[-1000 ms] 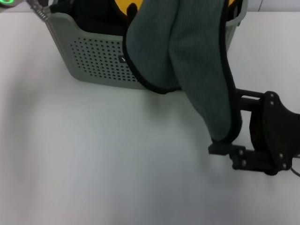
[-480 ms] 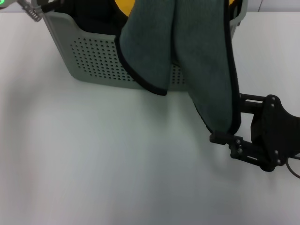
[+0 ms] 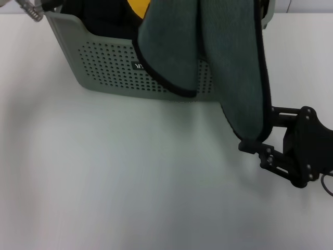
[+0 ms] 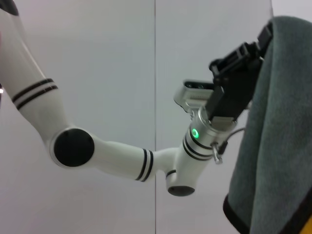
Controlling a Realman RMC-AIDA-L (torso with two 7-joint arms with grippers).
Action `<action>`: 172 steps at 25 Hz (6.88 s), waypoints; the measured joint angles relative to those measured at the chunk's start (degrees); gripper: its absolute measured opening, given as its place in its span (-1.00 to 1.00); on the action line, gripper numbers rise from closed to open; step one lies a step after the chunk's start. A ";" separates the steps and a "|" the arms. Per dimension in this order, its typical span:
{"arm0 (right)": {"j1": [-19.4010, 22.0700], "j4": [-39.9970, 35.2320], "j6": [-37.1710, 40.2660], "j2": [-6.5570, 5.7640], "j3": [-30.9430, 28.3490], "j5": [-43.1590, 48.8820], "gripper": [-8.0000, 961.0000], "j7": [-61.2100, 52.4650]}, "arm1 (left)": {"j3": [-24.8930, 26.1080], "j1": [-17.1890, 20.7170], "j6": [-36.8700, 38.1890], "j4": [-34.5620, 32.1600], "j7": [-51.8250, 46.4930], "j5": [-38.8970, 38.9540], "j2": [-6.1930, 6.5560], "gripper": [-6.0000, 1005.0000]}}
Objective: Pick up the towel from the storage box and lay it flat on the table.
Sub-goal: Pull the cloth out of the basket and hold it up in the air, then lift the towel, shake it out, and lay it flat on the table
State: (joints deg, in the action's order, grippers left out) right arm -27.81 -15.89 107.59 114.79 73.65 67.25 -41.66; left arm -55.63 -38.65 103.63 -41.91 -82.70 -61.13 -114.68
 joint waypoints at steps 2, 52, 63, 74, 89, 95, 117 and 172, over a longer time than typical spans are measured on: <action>0.01 0.06 -0.68 -0.01 0.00 -0.01 -0.01 0.00 | 0.00 0.05 0.00 0.00 -0.01 0.25 0.01 -0.85; -2.88 -40.85 -21.75 -1.74 -8.25 3.80 -0.95 -17.58 | 1.30 21.01 3.67 16.06 5.43 -4.93 -2.13 -0.82; -16.67 -50.31 -16.44 -11.90 -10.73 10.33 -0.95 -39.33 | 0.96 21.67 -4.41 24.08 7.52 -14.65 -3.15 -0.81; -32.53 -52.04 7.56 -20.87 -22.72 20.15 -0.95 -55.05 | 2.19 22.26 2.25 22.71 10.05 -12.55 -2.95 0.05; -35.72 -56.87 13.73 -19.64 -22.98 24.66 -0.94 -55.56 | 0.64 9.80 10.57 18.25 11.47 -12.00 -4.87 0.10; -37.00 -57.07 13.33 -19.64 -22.81 24.68 -0.94 -55.28 | -1.95 6.99 11.29 18.14 11.86 -11.14 -5.06 0.08; -39.19 -60.76 8.94 -18.64 -23.02 27.17 -0.93 -52.99 | -7.11 4.57 9.77 17.97 14.85 -9.27 -5.07 0.04; -36.02 -68.61 4.26 -18.65 -30.04 30.07 -0.91 -51.52 | -7.67 10.78 5.42 18.01 16.44 -9.21 -3.83 -0.28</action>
State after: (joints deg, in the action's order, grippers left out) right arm -63.83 -84.49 111.85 96.15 43.61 97.32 -93.18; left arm -63.30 -27.87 109.04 -23.91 -66.26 -70.34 -118.50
